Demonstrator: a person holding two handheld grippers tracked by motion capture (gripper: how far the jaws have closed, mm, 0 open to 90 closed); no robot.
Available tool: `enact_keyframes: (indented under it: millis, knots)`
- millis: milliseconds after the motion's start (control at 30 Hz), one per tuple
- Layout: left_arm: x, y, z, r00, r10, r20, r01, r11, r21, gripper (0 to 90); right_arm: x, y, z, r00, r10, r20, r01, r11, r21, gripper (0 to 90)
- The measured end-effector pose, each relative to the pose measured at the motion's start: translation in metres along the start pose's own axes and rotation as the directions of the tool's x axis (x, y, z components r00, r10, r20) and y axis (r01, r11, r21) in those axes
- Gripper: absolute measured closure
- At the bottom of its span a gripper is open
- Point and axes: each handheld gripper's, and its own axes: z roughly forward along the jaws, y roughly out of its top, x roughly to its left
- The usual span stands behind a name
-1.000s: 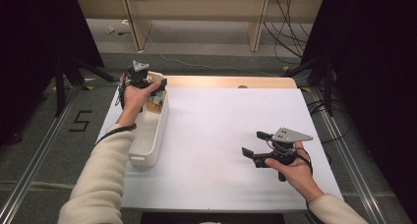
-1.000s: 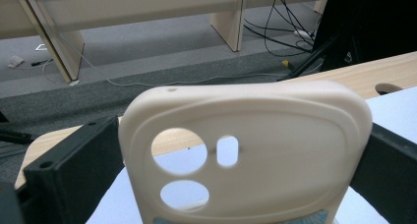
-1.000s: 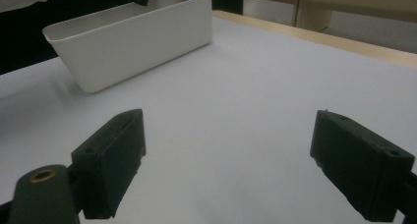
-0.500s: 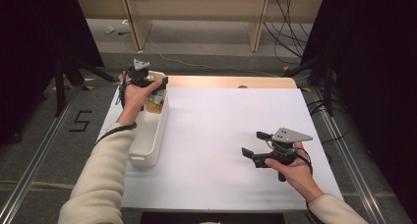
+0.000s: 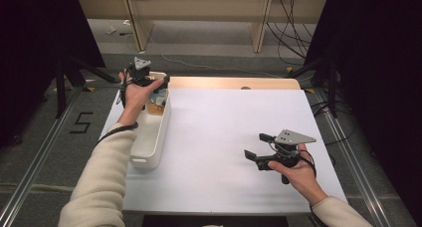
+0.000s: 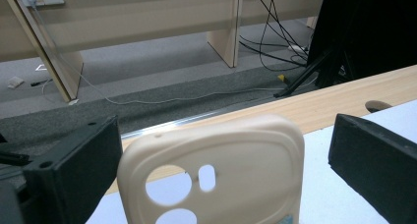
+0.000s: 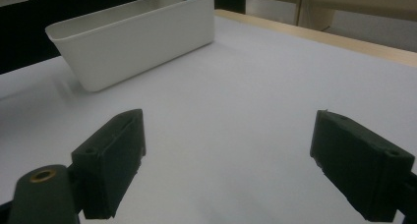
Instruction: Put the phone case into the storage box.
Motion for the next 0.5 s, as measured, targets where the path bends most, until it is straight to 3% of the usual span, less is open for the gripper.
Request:
enact_keyframes:
  millis: [500]
  knots:
    - [-0.005,0.019,-0.015,0.9998,0.021,-0.002,-0.021,0.9989,-0.042,0.0,0.000,0.000,0.000,1.0000,-0.001,0.001,0.001,1.000,0.001,14.4]
